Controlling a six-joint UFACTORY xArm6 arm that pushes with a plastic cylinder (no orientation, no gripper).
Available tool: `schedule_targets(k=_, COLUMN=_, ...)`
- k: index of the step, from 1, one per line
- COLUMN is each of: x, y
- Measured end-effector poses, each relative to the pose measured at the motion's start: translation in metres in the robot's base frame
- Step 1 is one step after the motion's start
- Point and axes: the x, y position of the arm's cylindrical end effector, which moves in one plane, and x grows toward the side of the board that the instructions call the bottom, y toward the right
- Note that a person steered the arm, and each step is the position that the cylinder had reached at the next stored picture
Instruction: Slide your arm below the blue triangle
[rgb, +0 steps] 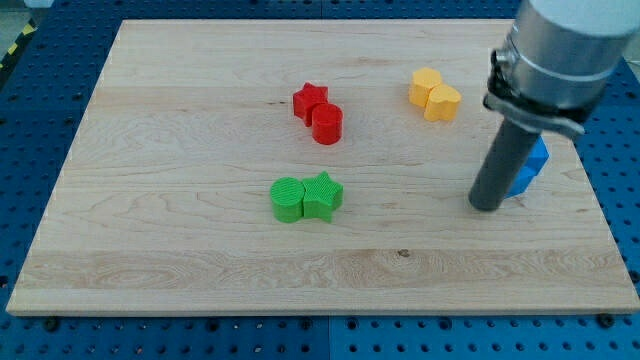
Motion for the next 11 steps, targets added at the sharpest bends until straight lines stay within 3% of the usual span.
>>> schedule_targets(k=2, x=0.045, y=0.000)
schedule_targets(k=4, x=0.050, y=0.001)
schedule_targets(k=8, x=-0.029, y=0.034)
schedule_targets(k=11, x=-0.026, y=0.044)
